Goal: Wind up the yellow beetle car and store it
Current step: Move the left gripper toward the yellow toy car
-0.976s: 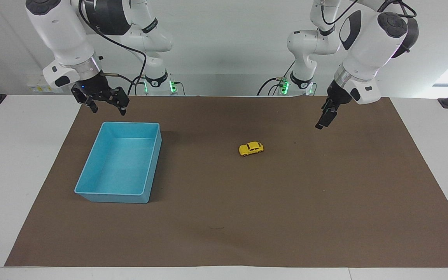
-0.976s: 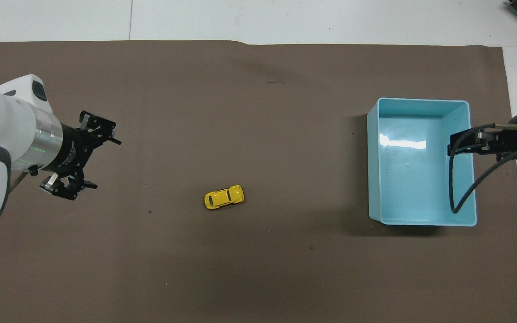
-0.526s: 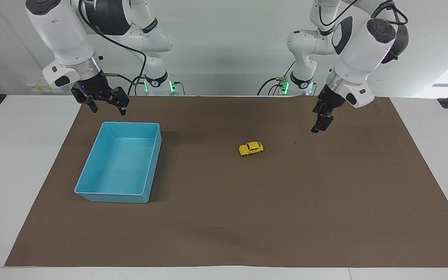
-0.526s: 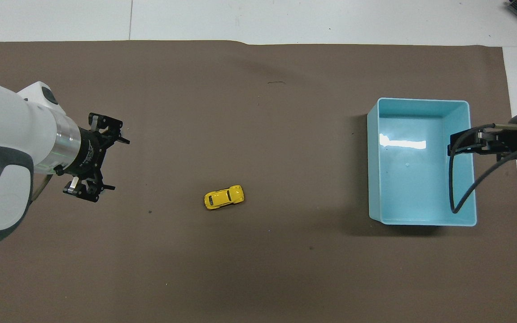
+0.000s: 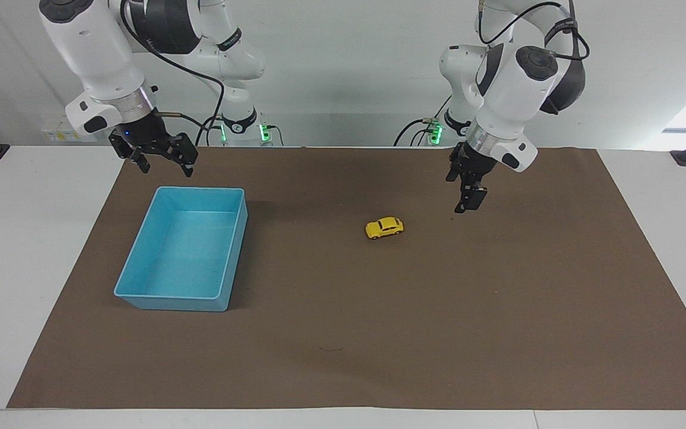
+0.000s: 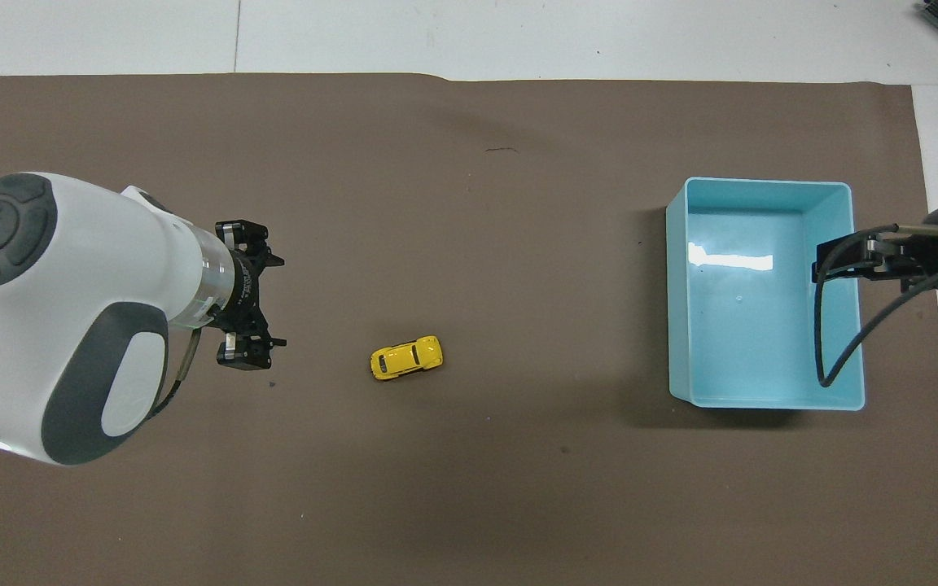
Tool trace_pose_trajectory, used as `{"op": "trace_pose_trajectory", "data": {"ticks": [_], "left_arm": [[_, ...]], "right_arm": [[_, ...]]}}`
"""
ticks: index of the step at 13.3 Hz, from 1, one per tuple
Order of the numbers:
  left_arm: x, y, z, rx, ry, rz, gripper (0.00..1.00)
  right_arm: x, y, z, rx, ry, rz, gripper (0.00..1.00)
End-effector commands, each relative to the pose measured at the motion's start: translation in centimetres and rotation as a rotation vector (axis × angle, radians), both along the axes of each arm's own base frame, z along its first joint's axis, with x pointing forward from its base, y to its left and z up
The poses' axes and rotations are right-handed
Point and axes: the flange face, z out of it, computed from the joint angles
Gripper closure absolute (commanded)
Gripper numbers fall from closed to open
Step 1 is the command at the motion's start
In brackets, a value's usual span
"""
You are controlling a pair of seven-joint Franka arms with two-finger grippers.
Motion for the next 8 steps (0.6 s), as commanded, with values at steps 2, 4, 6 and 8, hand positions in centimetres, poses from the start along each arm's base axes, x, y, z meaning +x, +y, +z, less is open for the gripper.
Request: {"op": "trace_pose_trajectory", "data": {"ticks": [2, 4, 6, 8], "left_arm": [[0.4, -0.3, -1.8, -0.035, 0.000, 0.119, 0.00], [0.8, -1.4, -4.1, -0.041, 0.014, 0.196, 0.00], [0.5, -5.5, -7.3, -0.045, 0.023, 0.216, 0.00], [-0.3, -7.8, -9.5, -0.052, 0.019, 0.243, 0.00]], "right_arm": [[-0.6, -0.1, 0.3, -0.008, 0.005, -0.001, 0.00], [-0.6, -0.1, 0.3, -0.008, 0.005, -0.001, 0.00], [-0.6, -0.1, 0.3, -0.008, 0.006, -0.001, 0.00], [-0.6, -0.1, 0.3, -0.008, 0.005, -0.001, 0.00]]}}
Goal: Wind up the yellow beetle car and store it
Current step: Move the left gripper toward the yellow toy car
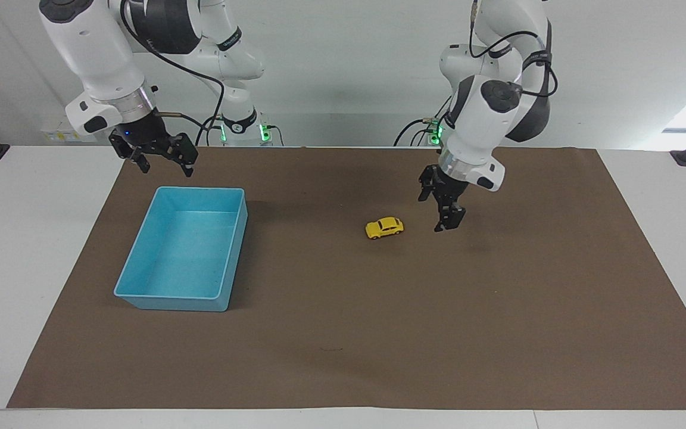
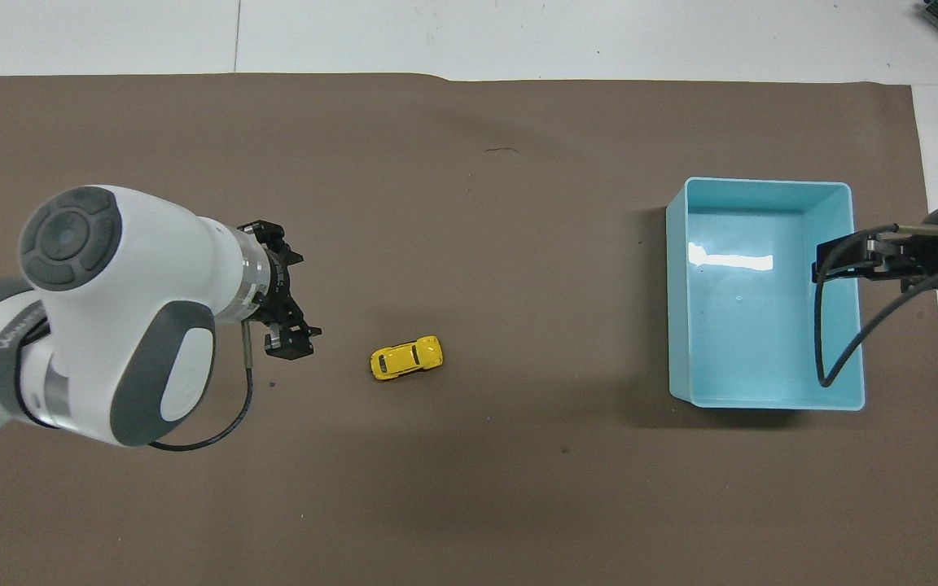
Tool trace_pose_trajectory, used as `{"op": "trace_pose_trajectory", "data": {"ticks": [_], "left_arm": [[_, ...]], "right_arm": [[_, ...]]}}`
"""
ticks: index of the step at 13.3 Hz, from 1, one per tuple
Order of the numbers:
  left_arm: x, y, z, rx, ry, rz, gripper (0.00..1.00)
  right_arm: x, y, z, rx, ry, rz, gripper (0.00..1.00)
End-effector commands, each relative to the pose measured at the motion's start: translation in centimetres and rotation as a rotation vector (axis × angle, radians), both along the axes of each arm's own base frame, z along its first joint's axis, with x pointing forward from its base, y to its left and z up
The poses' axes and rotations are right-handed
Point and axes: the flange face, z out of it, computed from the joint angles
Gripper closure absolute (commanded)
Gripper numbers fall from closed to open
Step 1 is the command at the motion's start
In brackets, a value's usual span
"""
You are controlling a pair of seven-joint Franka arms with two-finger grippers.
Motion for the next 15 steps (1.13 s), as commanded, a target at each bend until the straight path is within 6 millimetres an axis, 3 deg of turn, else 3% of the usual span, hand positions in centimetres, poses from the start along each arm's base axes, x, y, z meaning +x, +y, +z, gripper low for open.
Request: {"op": "trace_pose_trajectory", "data": {"ticks": [1, 4, 11, 13, 15], "left_arm": [[-1.4, -2.5, -3.0, -0.017, -0.008, 0.027, 0.00], [-3.0, -3.0, -5.3, -0.002, 0.010, 0.011, 0.00], [-4.4, -4.0, -5.8, -0.013, 0.015, 0.127, 0.00], [-5.6, -5.2, -7.6, 0.001, 0.035, 0.118, 0.00], [-6.1, -5.0, -8.5, -0.001, 0.026, 0.122, 0.00]], "right_arm": [[-0.6, -0.1, 0.3, -0.008, 0.006, -0.001, 0.00], [-0.6, -0.1, 0.3, -0.008, 0.006, -0.001, 0.00], [-0.6, -0.1, 0.3, -0.008, 0.006, -0.001, 0.00], [-0.6, -0.1, 0.3, -0.008, 0.006, -0.001, 0.00], [-0.6, -0.1, 0.4, -0.009, 0.005, -0.001, 0.00]]}}
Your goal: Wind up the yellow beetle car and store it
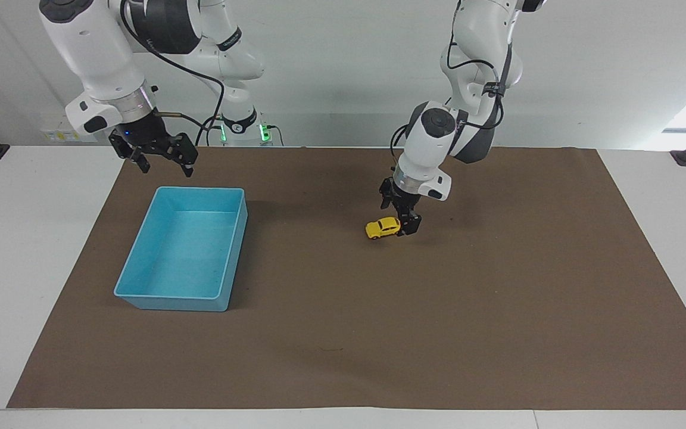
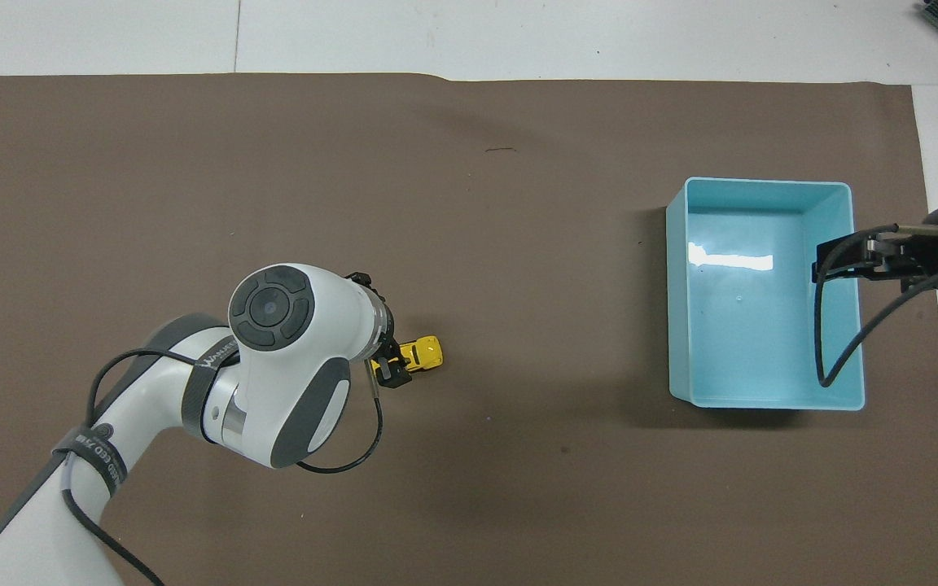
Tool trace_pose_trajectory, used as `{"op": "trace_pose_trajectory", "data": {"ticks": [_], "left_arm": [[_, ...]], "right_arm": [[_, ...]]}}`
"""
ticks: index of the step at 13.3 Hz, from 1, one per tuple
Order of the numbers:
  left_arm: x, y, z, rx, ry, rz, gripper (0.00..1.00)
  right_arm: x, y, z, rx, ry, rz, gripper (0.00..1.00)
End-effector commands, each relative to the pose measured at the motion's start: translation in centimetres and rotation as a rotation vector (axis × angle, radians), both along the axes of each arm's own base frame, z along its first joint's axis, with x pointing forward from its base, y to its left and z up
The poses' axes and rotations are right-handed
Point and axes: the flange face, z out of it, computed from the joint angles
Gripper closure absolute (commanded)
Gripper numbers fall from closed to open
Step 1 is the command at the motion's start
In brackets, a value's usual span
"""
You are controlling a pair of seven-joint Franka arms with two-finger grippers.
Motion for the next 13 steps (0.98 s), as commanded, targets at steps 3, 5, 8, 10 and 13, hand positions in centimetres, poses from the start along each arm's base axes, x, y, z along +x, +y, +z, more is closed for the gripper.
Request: {"op": "trace_pose_trajectory", "data": {"ticks": [3, 5, 8, 10, 13], "left_arm": [[-2.2, 0.0, -2.2, -0.008, -0.018, 0.012, 0.00], [-2.6, -0.3, -3.2, -0.007, -0.022, 0.004, 0.00], [-2.5, -0.5, -3.4, -0.012, -0.033, 0.004, 0.00], [-2.6, -0.4, -3.5, -0.007, -0.037, -0.015, 0.30], [-2.5, -0.3, -3.5, 0.018, -0.062, -0.136, 0.90]], "right_arm": [[-0.6, -0.1, 0.4, -0.009, 0.005, -0.001, 0.00], [-0.6, -0.1, 0.4, -0.009, 0.005, -0.001, 0.00], [-0.6, -0.1, 0.4, -0.009, 0.005, -0.001, 0.00], [-0.6, -0.1, 0.4, -0.009, 0.005, -0.001, 0.00], [-0.6, -0.1, 0.4, -0.009, 0.005, -0.001, 0.00]]}}
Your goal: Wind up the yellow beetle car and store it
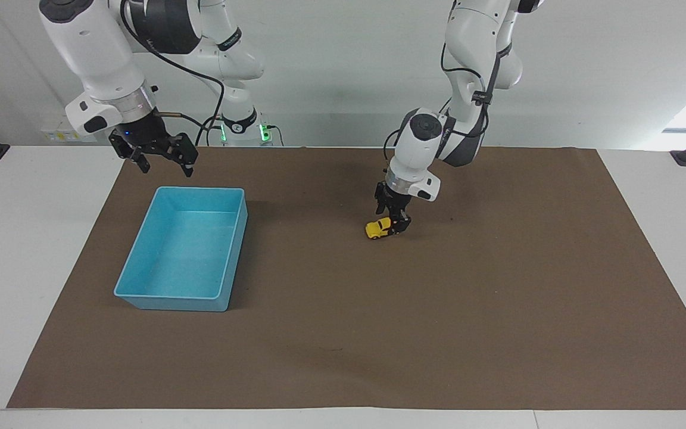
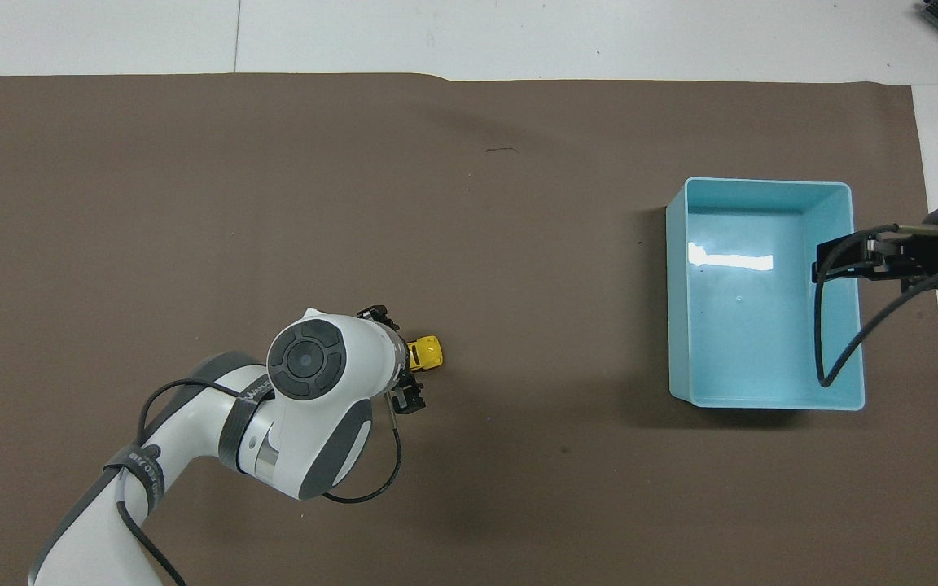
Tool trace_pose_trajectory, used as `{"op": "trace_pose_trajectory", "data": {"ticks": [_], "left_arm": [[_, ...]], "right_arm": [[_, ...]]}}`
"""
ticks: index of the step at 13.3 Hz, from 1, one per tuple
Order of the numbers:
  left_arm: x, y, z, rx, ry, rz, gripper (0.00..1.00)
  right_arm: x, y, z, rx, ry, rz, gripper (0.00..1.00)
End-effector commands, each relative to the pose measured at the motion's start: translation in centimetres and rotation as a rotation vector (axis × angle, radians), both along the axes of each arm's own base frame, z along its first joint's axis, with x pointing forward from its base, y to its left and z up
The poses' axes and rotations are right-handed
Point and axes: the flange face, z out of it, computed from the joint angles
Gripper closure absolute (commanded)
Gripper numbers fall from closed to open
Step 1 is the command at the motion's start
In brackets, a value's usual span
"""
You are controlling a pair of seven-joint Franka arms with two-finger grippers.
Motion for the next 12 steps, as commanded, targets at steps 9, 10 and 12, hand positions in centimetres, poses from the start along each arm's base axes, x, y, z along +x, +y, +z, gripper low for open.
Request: {"op": "trace_pose_trajectory", "data": {"ticks": [9, 10, 12], "left_arm": [[1.1, 3.5, -1.1, 0.028, -0.021, -0.115, 1.00], [1.3, 4.1, -1.2, 0.030, -0.016, -0.100, 1.00], [1.9, 5.9, -1.7, 0.036, -0.007, -0.071, 1.00]], "right_arm": [[-0.6, -0.1, 0.3, -0.009, 0.007, 0.000, 0.00], [-0.6, -0.1, 0.3, -0.009, 0.007, -0.001, 0.00], [-0.6, -0.1, 0.3, -0.009, 0.007, -0.001, 0.00]]}}
